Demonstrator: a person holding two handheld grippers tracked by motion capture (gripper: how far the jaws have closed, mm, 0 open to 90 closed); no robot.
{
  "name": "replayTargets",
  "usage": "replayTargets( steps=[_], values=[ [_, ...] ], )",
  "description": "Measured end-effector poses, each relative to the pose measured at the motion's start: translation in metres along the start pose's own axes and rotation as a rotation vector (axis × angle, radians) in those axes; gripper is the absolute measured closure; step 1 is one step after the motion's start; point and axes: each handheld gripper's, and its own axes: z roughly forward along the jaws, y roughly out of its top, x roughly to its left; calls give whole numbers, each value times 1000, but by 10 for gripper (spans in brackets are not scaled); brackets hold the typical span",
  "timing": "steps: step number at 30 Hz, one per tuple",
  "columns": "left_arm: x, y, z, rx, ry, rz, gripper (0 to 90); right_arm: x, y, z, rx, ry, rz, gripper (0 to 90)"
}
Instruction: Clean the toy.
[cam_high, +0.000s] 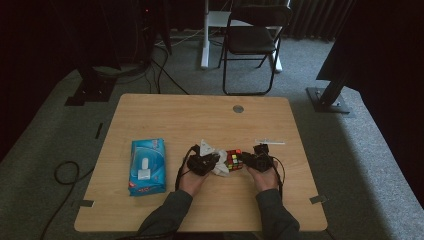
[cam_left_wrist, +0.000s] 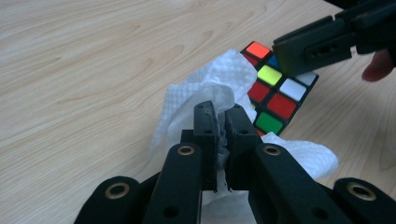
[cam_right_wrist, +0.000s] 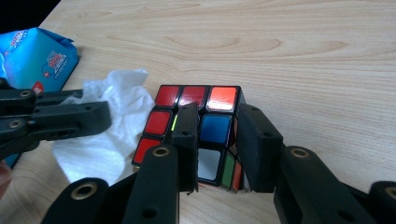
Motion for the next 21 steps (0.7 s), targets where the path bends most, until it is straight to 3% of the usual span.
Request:
replayTargets(
  steps=[7,10,16,19,21],
  values=[
    [-4,4,14,20,2,9,853,-1,-1,0,-3,3,1,696],
    [-8,4,24,52,11,56,850,-1,-1,0,-4,5,1,696],
    [-6,10,22,18,-1,24,849,-2,-1,0,-5,6,3,693],
    [-6,13,25,31,5,41,849,-2,-1,0,-5,5,3,693],
    [-4,14,28,35,5,31,849,-2,-1,-1,-4,4,1,691]
  ],
)
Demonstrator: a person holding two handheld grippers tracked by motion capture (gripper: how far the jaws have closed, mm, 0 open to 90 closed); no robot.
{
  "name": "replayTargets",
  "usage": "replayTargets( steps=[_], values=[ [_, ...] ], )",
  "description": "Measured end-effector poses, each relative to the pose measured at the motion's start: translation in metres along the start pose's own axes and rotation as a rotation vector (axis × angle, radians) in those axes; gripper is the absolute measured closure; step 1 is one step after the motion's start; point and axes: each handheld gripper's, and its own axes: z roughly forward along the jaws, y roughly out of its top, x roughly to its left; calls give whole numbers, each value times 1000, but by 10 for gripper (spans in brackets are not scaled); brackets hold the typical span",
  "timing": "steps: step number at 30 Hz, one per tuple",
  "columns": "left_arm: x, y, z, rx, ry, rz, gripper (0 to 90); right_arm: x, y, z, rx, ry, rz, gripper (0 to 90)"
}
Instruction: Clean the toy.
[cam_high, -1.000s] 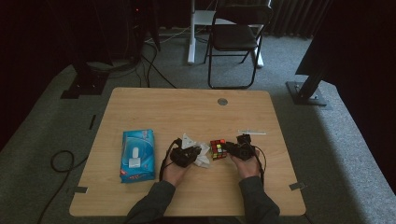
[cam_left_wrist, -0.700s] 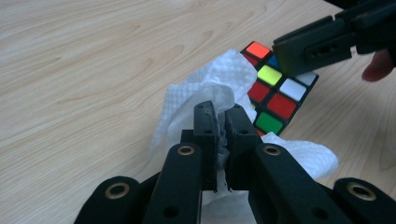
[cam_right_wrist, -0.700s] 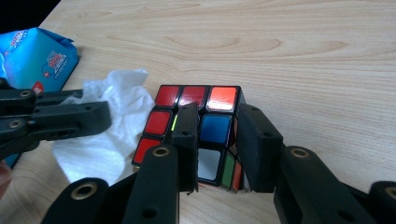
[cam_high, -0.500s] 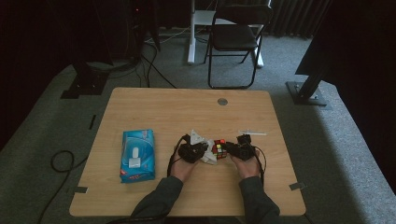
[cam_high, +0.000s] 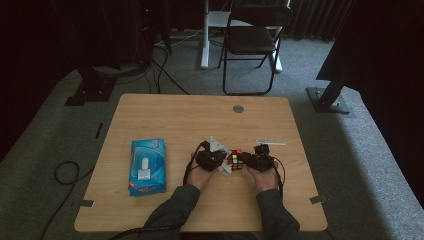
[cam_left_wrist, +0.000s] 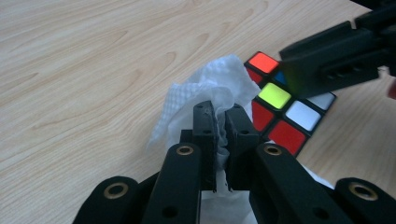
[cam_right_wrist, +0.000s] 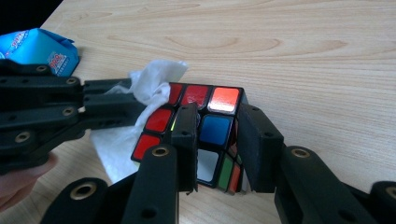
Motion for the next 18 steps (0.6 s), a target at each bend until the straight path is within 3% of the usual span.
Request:
replayTargets(
  steps=[2,6,8,15,18],
  values=[
    [3,0,2,2,-9,-11,850,0,0,0,1,0,-1,688],
    [6,3,5,20,-15,14,850,0,0,0,0,-3,-2,686],
    [7,2,7,20,-14,-5,850,0,0,0,0,-4,-1,686],
    [7,-17,24,92,-15,-32,851,0,-1,0,-2,-1,1,686],
    [5,-20,25,85,-8,-32,852,0,-1,0,-2,-1,1,685]
  ],
)
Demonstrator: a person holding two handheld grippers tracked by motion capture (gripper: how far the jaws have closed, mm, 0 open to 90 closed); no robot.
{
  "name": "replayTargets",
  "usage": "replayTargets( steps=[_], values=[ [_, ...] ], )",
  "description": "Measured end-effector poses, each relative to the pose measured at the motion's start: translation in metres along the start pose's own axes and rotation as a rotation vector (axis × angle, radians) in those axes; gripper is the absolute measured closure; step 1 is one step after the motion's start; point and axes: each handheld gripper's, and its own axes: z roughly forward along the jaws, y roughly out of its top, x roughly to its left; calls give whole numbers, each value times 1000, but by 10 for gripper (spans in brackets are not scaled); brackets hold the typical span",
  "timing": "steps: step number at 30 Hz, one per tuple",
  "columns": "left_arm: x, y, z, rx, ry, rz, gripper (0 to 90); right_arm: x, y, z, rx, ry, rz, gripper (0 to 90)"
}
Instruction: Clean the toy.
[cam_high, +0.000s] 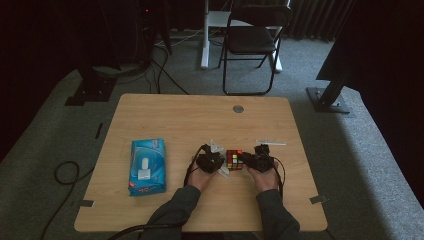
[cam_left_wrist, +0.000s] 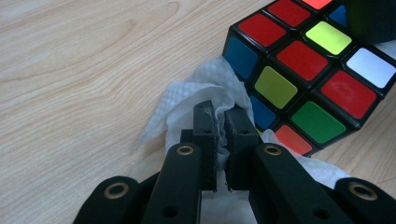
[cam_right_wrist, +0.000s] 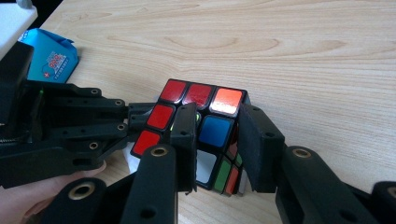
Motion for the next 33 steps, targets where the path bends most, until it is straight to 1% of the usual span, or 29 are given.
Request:
replayTargets(
  steps=[2,6,10,12,14,16,18,20,23,25,26,29,32,33],
  values=[
    [-2,0,0,9,16,24,852,0,0,0,0,-1,1,685],
    [-5,-3,0,4,37,49,852,0,0,0,-1,-1,1,685],
    [-5,-3,0,4,43,68,852,0,0,0,-3,1,2,685],
    [-3,-3,-1,9,33,56,852,-1,0,0,-3,5,4,684],
    [1,-4,-3,0,20,17,852,-1,0,0,-3,8,6,683],
    [4,-6,-7,-6,16,-7,852,-2,0,0,-3,10,8,683],
    [7,-8,-11,-12,18,-16,852,-2,0,0,-3,10,8,683],
    [8,-8,-16,-15,21,-14,852,-2,0,0,-3,10,8,683],
    [8,-6,-25,-46,13,-18,852,-2,0,0,-3,9,9,683],
    [7,-4,-30,-82,-10,-13,851,-2,0,0,-3,9,9,683],
    [5,-1,-34,-103,-25,-4,851,-2,0,0,-3,9,9,683],
    [-1,4,-38,-130,-63,17,848,-2,0,0,-3,10,9,683],
    [-7,6,-34,-110,-67,36,848,-2,-1,0,-4,11,10,683],
    [-8,5,-32,-103,-64,34,848,-2,-1,0,-4,11,10,683]
  ],
)
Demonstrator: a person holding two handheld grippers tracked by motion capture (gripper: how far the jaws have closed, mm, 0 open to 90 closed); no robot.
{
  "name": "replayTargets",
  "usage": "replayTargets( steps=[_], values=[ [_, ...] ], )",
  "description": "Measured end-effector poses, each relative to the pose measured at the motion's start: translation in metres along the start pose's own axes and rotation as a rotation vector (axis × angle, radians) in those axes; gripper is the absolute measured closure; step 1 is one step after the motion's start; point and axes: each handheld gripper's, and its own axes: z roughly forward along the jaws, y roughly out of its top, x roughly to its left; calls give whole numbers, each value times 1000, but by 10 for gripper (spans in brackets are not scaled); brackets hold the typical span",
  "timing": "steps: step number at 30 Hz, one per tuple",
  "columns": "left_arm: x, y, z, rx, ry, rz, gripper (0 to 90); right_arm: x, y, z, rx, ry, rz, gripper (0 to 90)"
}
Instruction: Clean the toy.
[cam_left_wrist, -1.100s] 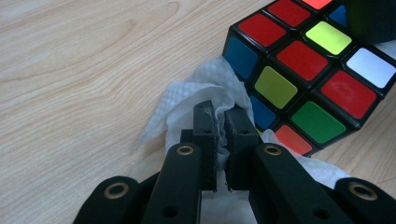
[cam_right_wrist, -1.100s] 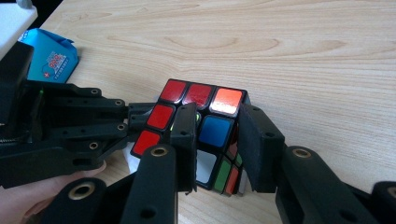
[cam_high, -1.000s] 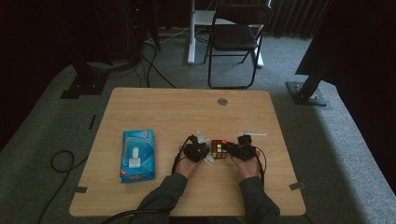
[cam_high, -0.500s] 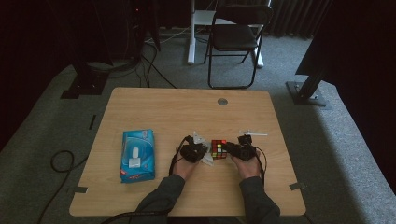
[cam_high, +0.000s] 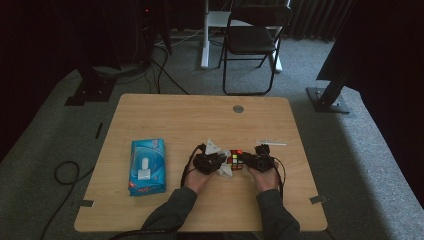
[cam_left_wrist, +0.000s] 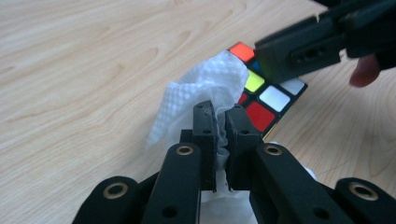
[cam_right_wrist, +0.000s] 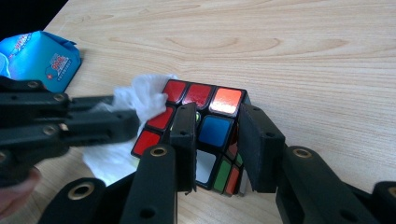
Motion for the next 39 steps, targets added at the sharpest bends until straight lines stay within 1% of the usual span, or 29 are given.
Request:
replayTargets(
  steps=[1,3,4,6,7,8,11,13,15,18,20,23,28,30,35,38,39],
  values=[
    [1,-1,1,2,3,-7,848,0,0,0,0,0,0,683],
    [2,-3,3,3,-5,-24,848,0,0,0,-1,-1,1,683],
    [3,-4,3,6,-5,-24,848,0,0,0,-2,-2,1,683],
    [2,-6,6,27,-1,-13,849,0,-1,0,-3,-2,1,683],
    [2,-6,6,27,-1,-13,849,0,-1,0,-3,-2,1,683],
    [2,-9,11,48,2,-9,849,0,-1,0,-3,-2,1,683],
    [4,-14,16,59,-1,-24,849,1,-1,0,-4,-5,1,683],
    [5,-15,20,74,7,-13,849,1,-1,0,-5,-5,2,683],
    [6,-17,24,88,4,-12,849,1,-1,0,-7,-5,3,683],
    [7,-20,25,82,-1,-13,848,1,-1,0,-7,-5,2,683],
    [6,-19,25,88,10,2,848,1,-1,0,-7,-5,2,683],
    [7,-19,26,89,5,-9,846,1,-1,0,-8,-6,2,683],
    [6,-17,24,101,11,3,844,1,-1,0,-7,-4,2,683],
    [6,-17,22,98,11,4,844,1,-1,0,-7,-3,2,683],
    [6,-13,12,59,2,-8,844,0,-1,0,-7,-1,2,682],
    [5,-8,2,18,-12,-16,844,0,-1,0,-7,0,3,682],
    [4,-7,-1,3,-27,-18,844,0,-1,0,-7,0,3,682]
  ],
)
